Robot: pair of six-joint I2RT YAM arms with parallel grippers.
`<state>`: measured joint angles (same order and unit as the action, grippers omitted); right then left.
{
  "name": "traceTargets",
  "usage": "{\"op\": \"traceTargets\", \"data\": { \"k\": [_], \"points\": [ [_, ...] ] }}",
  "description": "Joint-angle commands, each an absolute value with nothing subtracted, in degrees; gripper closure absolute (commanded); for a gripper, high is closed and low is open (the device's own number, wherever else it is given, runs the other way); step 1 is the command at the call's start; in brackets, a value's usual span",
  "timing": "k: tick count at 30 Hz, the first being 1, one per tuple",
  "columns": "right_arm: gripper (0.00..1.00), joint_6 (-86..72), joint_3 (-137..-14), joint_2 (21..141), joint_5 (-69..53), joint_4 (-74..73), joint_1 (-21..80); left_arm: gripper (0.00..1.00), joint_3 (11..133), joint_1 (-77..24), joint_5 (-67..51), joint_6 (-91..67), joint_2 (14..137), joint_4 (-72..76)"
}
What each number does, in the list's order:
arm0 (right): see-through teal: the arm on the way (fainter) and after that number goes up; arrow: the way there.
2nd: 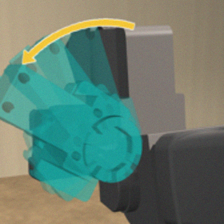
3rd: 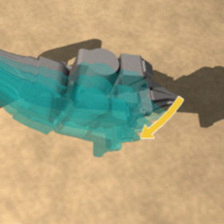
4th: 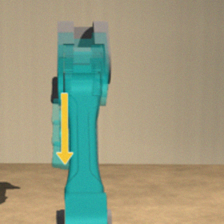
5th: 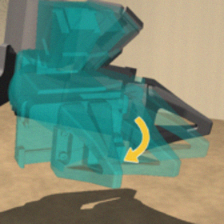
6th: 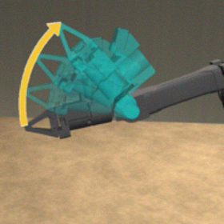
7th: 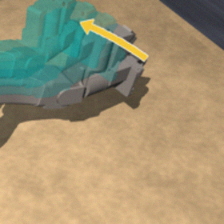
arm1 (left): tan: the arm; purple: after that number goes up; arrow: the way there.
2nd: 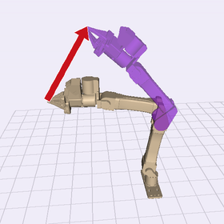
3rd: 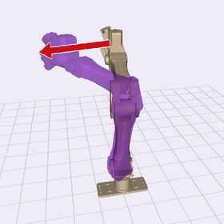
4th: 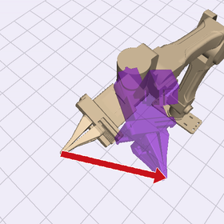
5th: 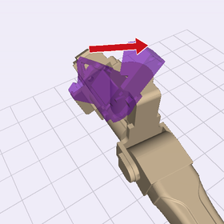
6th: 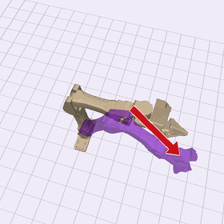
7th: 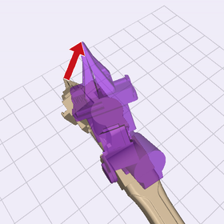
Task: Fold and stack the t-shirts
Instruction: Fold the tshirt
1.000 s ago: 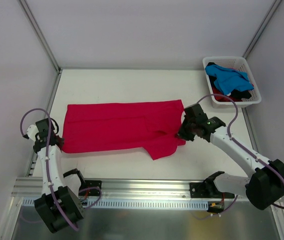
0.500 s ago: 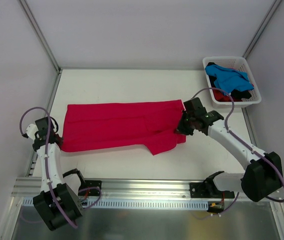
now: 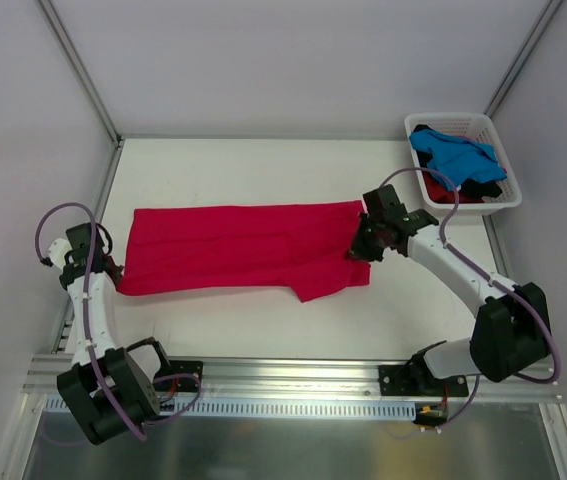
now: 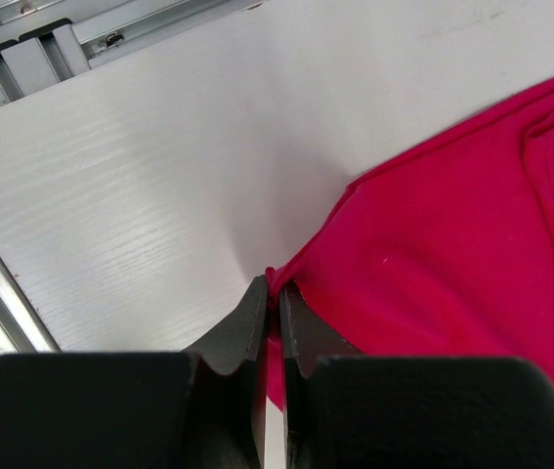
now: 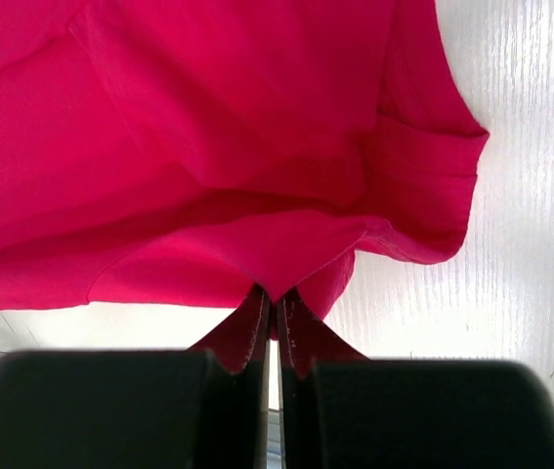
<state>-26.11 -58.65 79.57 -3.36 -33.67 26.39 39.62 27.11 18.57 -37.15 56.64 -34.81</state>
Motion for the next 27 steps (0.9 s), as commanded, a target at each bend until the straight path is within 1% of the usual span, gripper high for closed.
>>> {"op": "traceTargets", "data": {
  "k": [1, 10, 19, 27],
  "points": [
    [1.00, -24.26, -62.49, 79.98, -3.86, -32.61, 25.31, 1.00, 42.27, 27.77, 20.74, -38.23, 57.83, -33.49],
    [1.00, -23.55, -65.21, 83.32, -4.57, -31.90, 24.79, 1.00, 42.71, 27.77, 20.66, -37.88, 59.68, -31.47],
    [1.00, -22.06, -68.37, 87.62, -4.92, -31.55, 23.56, 1.00, 45.44, 27.69, 20.13, -37.44, 64.86, -29.09],
    [1.00, -21.27, -70.49, 91.22, -5.80, -30.50, 22.50, 1.00, 49.30, 24.44, 21.88, -37.00, 70.40, -27.42]
  ]
}}
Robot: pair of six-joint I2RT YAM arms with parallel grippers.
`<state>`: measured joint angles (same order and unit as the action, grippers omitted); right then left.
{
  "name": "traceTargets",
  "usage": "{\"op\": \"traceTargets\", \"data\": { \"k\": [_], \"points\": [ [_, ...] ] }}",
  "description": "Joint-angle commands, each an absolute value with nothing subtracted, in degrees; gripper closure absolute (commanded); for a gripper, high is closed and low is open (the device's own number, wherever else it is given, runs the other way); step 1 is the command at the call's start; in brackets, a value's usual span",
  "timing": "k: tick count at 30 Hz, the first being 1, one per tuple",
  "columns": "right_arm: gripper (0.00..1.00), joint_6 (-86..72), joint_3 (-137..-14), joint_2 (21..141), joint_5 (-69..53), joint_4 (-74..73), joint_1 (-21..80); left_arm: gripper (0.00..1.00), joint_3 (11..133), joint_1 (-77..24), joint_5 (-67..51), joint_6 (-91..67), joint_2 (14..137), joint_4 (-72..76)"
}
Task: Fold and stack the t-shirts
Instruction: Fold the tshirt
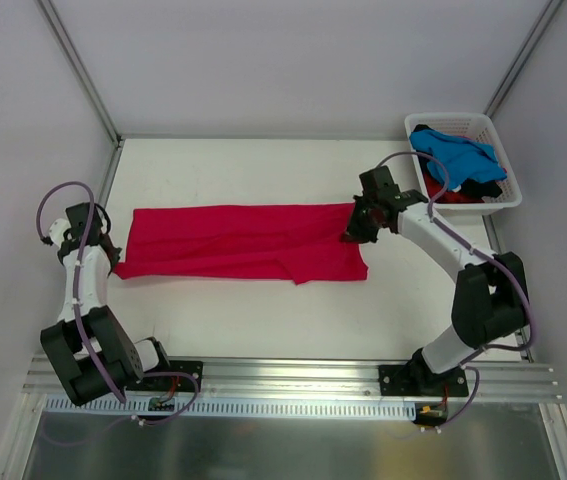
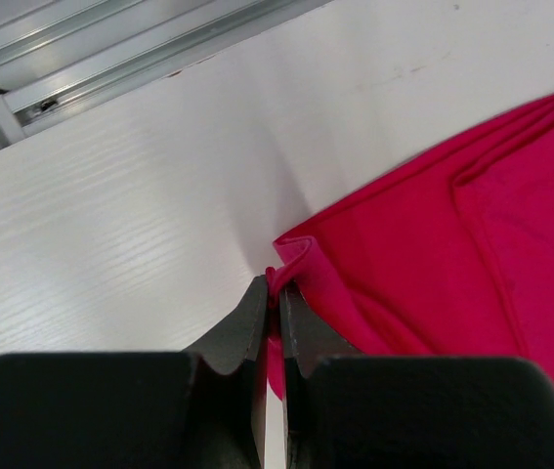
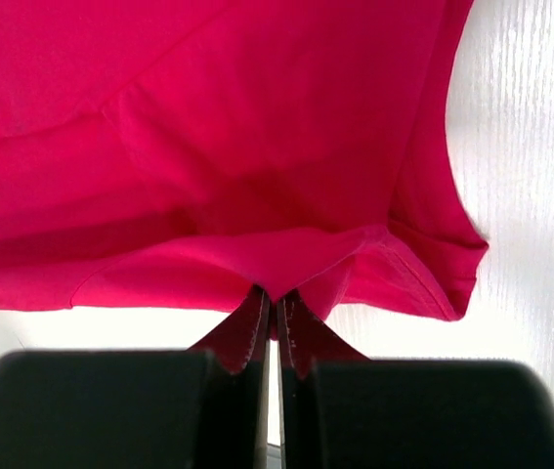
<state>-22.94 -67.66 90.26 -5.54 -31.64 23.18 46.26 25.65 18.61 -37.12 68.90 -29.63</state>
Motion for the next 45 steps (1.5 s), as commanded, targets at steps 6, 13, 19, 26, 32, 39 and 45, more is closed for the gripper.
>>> {"op": "traceTargets", "data": {
  "k": [6, 13, 19, 26, 32, 39, 45],
  "points": [
    [1.00, -20.39, -72.24, 94.04, -6.15, -30.41, 22.15, 1.00, 52.38, 21.98, 23.64, -36.56, 74.96, -26.89],
    [1.00, -20.21, -75.84, 97.82, -7.20, -30.50, 21.27, 1.00, 55.98, 20.13, 24.70, -36.39, 80.15, -26.81],
    [1.00, -19.43, -77.87, 100.54, -8.35, -30.41, 20.31, 1.00, 58.97, 17.93, 25.75, -36.83, 84.28, -26.81],
    [1.00, -19.60, -79.98, 103.44, -9.32, -30.41, 19.60, 1.00, 61.70, 17.40, 26.28, -37.09, 88.41, -26.81],
    [1.00, -19.42, -82.00, 106.69, -10.63, -30.41, 18.63, 1.00, 63.54, 16.70, 26.45, -37.27, 92.45, -26.63],
    [1.00, -18.90, -83.14, 109.33, -11.07, -30.50, 18.19, 1.00, 65.83, 15.29, 27.33, -37.18, 95.89, -26.72],
    [1.00, -18.72, -85.16, 110.39, -11.16, -30.50, 17.49, 1.00, 68.55, 15.29, 27.42, -36.56, 97.65, -26.81]
  ]
}}
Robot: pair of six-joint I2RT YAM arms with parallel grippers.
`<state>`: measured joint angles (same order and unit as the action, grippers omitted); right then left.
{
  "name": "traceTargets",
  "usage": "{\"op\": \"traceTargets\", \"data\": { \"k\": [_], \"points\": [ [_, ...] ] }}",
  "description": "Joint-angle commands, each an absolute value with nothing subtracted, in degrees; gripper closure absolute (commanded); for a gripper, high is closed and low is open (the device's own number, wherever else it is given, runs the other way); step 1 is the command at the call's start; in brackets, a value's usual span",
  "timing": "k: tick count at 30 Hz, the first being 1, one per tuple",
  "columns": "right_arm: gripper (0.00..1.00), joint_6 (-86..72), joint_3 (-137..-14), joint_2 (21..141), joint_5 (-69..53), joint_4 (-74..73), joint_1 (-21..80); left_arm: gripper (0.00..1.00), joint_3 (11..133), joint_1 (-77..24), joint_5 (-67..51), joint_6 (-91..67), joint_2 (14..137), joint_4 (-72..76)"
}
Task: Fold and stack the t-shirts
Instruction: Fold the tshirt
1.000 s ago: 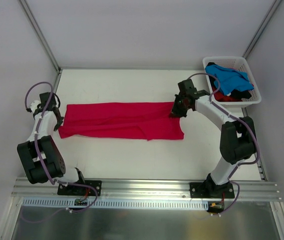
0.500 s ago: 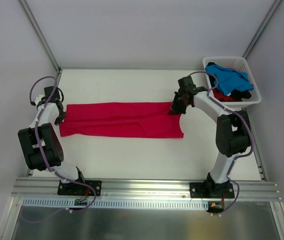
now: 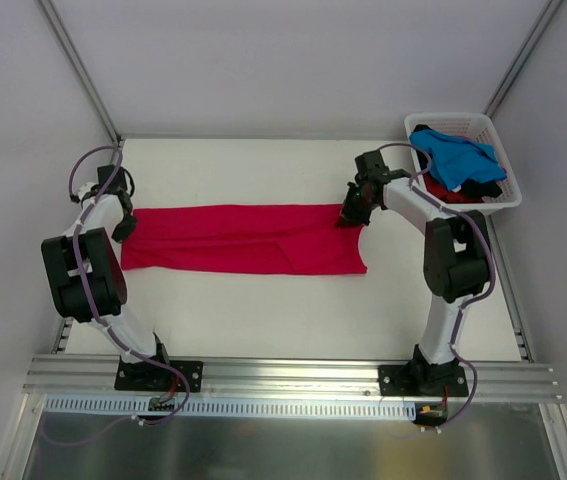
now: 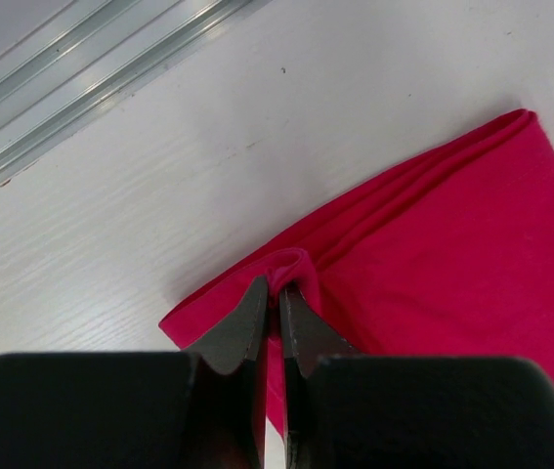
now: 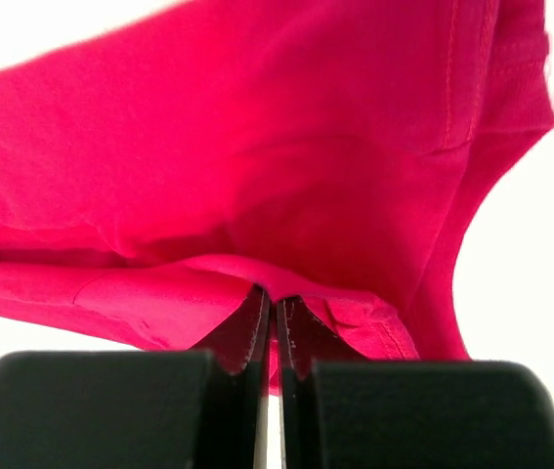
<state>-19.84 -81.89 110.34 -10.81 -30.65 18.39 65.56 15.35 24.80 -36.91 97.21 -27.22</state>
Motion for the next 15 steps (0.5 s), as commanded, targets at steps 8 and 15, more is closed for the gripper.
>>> {"op": "traceTargets", "data": {
  "k": [8, 15],
  "points": [
    [1.00, -18.28, -87.18, 110.74, -10.72, -30.76, 17.14, 1.00, 70.84, 15.29, 27.42, -36.04, 98.43, -26.81],
    [1.00, -17.84, -87.89, 113.37, -11.07, -31.38, 17.14, 1.00, 71.10, 15.29, 27.07, -35.95, 100.72, -26.81]
  ]
}}
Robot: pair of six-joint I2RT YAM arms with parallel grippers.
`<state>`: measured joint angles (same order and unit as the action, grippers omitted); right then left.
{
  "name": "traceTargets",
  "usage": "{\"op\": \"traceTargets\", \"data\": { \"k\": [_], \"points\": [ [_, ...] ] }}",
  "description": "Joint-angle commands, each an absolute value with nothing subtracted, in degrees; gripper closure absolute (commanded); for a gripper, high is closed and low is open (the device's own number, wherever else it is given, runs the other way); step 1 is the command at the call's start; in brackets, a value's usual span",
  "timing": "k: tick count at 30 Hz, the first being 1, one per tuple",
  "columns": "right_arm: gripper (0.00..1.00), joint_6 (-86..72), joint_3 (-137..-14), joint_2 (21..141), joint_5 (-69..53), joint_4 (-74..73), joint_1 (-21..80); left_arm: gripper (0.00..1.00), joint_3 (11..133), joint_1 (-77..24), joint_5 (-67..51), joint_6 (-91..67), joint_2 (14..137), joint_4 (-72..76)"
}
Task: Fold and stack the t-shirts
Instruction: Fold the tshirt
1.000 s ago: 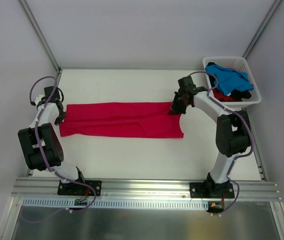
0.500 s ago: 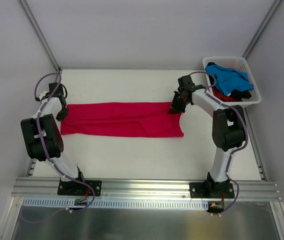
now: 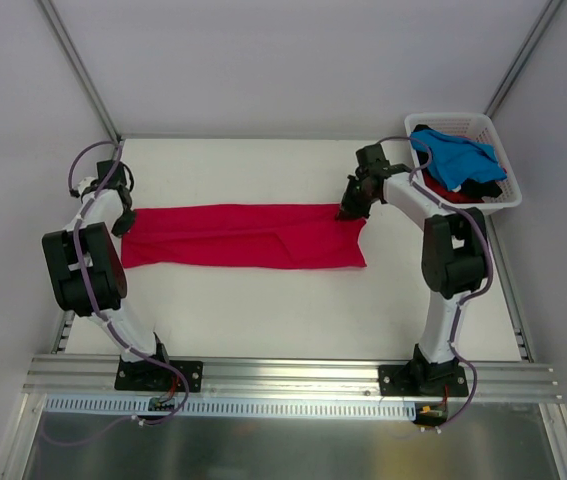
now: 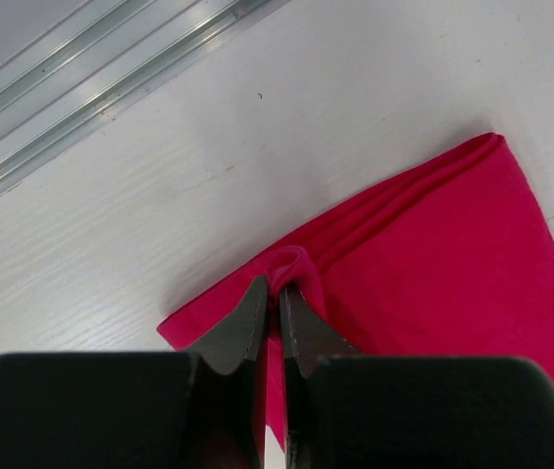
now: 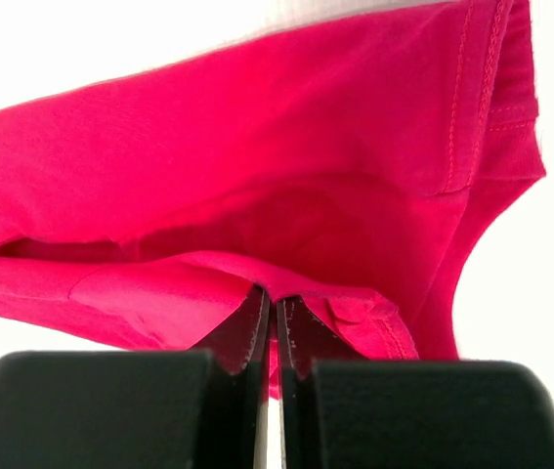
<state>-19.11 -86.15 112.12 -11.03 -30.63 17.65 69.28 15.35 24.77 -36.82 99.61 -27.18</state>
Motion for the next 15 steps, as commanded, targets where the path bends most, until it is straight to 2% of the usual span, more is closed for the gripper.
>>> {"op": "traceTargets", "data": {
  "k": [1, 2, 3, 4, 7, 8, 10, 11, 13, 15],
  "points": [
    [1.00, -17.67, -88.06, 113.64, -11.16, -31.46, 17.05, 1.00, 71.28, 15.29, 26.55, -35.77, 101.07, -26.81],
    [1.00, -17.49, -88.33, 113.90, -11.34, -31.46, 17.05, 0.98, 71.63, 15.21, 26.19, -35.60, 101.25, -26.72],
    [1.00, -17.23, -88.68, 114.34, -11.60, -31.38, 17.05, 0.90, 71.80, 15.21, 25.93, -35.51, 101.51, -26.72],
    [1.00, -16.97, -89.12, 114.35, -11.86, -31.46, 17.05, 0.76, 72.15, 15.21, 25.58, -34.72, 101.69, -26.63],
    [0.74, -15.12, -91.40, 113.65, -13.79, -31.38, 17.14, 0.64, 73.91, 15.03, 24.35, -31.57, 100.90, -26.46],
    [0.53, -14.60, -92.10, 113.12, -15.10, -31.38, 17.14, 0.45, 74.53, 14.94, 24.35, -30.86, 100.29, -26.19],
    [0.37, -13.10, -95.51, 112.15, -16.34, -32.25, 17.14, 0.31, 75.23, 14.94, 23.91, -28.40, 97.83, -25.93],
    [0.27, -12.66, -96.67, 110.76, -17.22, -33.82, 17.23, 0.19, 75.84, 14.94, 23.73, -27.61, 96.60, -25.93],
    [0.18, -11.52, -98.87, 108.82, -17.93, -35.32, 17.40, 0.08, 76.64, 14.94, 22.94, -25.24, 93.00, -25.84],
    [0.15, -11.51, -99.14, 104.95, -16.79, -36.03, 17.75, 0.03, 78.22, 14.94, 20.67, -23.39, 89.31, -25.84]
  ]
}}
